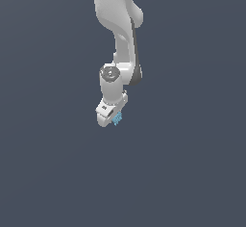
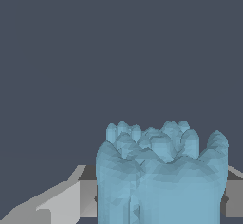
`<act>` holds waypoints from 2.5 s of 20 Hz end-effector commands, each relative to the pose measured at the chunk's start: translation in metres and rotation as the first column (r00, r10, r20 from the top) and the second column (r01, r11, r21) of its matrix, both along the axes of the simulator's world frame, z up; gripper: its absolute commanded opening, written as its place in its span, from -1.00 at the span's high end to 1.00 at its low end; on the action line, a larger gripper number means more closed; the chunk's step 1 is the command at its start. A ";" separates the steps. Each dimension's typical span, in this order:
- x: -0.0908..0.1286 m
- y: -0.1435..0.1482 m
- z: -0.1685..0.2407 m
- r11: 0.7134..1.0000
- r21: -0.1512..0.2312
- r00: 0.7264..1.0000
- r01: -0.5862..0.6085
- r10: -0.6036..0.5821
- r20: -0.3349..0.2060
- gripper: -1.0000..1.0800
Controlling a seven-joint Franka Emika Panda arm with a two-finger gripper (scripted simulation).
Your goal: Pick up the object and move it to a goal position.
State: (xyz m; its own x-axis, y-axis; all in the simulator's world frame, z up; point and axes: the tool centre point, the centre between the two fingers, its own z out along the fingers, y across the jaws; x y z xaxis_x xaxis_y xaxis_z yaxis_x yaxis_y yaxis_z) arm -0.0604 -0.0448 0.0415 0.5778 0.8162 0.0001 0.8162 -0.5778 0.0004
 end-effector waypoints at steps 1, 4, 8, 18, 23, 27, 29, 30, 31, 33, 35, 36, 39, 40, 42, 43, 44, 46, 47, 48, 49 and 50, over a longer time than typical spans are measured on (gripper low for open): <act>0.000 0.000 -0.001 1.000 0.000 1.000 0.000 0.000 0.000 1.00; 0.000 0.000 -0.001 1.000 0.000 1.000 0.000 0.000 0.000 1.00; 0.000 0.000 0.000 1.000 0.000 1.000 0.000 0.000 0.001 1.00; 0.002 -0.017 0.029 1.000 0.000 1.000 0.000 0.000 0.001 1.00; 0.004 -0.038 0.065 1.000 0.001 1.000 -0.001 0.001 0.000 1.00; 0.007 -0.059 0.102 1.000 0.002 1.000 -0.001 0.001 0.001 1.00; 0.008 -0.071 0.122 1.000 0.002 1.000 -0.001 0.001 0.001 1.00; 0.009 -0.077 0.133 1.000 0.002 1.000 -0.001 0.001 0.001 1.00; 0.010 -0.083 0.143 1.000 0.003 1.000 -0.002 0.002 0.001 1.00; 0.012 -0.095 0.164 1.000 0.003 1.000 -0.002 0.002 0.001 1.00; 0.013 -0.107 0.184 1.000 0.003 1.000 -0.002 0.002 0.001 1.00; 0.014 -0.113 0.194 1.000 0.003 1.000 -0.002 0.002 0.001 1.00; 0.017 -0.130 0.224 1.000 0.003 1.000 -0.002 0.002 0.001 1.00; 0.018 -0.136 0.234 1.000 0.003 1.000 -0.002 0.002 0.001 1.00; 0.020 -0.148 0.253 1.000 0.003 1.000 -0.001 0.001 0.001 1.00; 0.021 -0.153 0.263 1.000 0.003 1.000 -0.001 0.001 0.001 1.00; 0.022 -0.158 0.271 1.000 0.002 1.000 -0.001 0.001 0.000 1.00; 0.024 -0.168 0.287 1.000 0.002 1.000 -0.001 0.001 0.000 1.00; 0.025 -0.172 0.294 1.000 0.002 1.000 -0.001 0.001 0.000 1.00; 0.026 -0.176 0.300 1.000 0.002 1.000 -0.001 0.001 0.000 1.00; 0.027 -0.180 0.306 1.000 0.002 1.000 -0.001 0.001 0.000 1.00; 0.028 -0.183 0.311 1.000 0.001 1.000 -0.001 0.001 0.000 1.00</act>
State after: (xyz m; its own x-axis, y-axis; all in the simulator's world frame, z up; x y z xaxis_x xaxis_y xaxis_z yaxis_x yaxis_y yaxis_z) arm -0.0337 -0.2225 0.3438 0.5778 0.8162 0.0016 0.8162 -0.5778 0.0010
